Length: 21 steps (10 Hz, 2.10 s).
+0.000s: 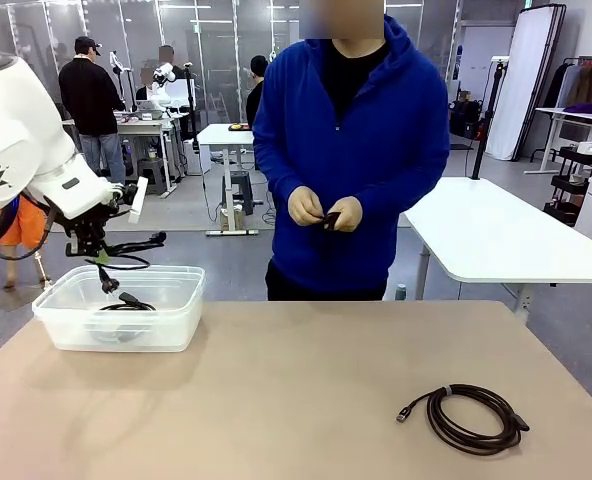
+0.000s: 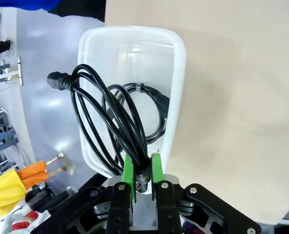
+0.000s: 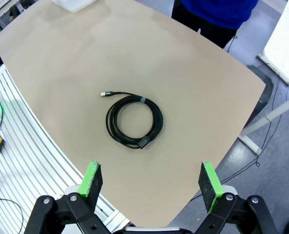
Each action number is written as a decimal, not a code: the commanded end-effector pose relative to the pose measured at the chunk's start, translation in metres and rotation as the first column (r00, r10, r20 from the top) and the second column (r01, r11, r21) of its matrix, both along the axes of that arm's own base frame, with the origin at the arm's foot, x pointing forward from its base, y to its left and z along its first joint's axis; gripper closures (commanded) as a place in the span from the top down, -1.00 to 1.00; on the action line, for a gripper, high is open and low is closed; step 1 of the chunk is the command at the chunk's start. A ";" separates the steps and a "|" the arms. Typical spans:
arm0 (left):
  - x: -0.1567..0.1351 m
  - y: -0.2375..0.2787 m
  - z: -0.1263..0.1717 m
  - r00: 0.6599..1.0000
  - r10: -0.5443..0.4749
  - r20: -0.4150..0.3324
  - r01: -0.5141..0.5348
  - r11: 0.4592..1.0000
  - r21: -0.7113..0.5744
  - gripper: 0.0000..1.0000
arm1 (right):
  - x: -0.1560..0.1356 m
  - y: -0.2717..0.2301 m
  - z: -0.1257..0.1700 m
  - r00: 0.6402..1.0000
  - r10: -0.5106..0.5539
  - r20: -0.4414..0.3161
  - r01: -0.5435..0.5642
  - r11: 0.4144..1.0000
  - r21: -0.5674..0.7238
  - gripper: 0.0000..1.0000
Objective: Organize and store the cables.
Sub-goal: Place the Power Cable into the Organizing box.
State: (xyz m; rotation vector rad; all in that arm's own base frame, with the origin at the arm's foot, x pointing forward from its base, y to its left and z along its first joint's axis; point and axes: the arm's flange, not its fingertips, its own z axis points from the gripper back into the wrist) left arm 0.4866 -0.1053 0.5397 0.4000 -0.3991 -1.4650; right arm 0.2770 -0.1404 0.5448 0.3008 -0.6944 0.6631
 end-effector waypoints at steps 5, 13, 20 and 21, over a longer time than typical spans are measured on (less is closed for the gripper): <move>0.050 0.010 -0.053 0.997 0.057 -0.060 -0.065 0.987 -0.149 -0.67 | -0.002 0.000 -0.001 1.000 0.017 0.005 -0.017 1.000 0.000 1.00; 0.051 0.011 -0.056 0.993 0.054 -0.106 -0.065 0.992 -0.109 0.54 | -0.002 0.000 -0.001 1.000 0.017 0.005 -0.017 1.000 0.000 1.00; 0.046 0.006 -0.066 0.991 0.044 -0.126 -0.057 0.992 -0.109 1.00 | -0.002 0.000 -0.001 1.000 0.017 0.005 -0.017 1.000 0.000 1.00; 0.046 0.006 -0.066 0.991 0.044 -0.126 -0.057 0.992 -0.109 1.00 | -0.002 0.000 -0.001 1.000 0.017 0.005 -0.017 1.000 0.000 1.00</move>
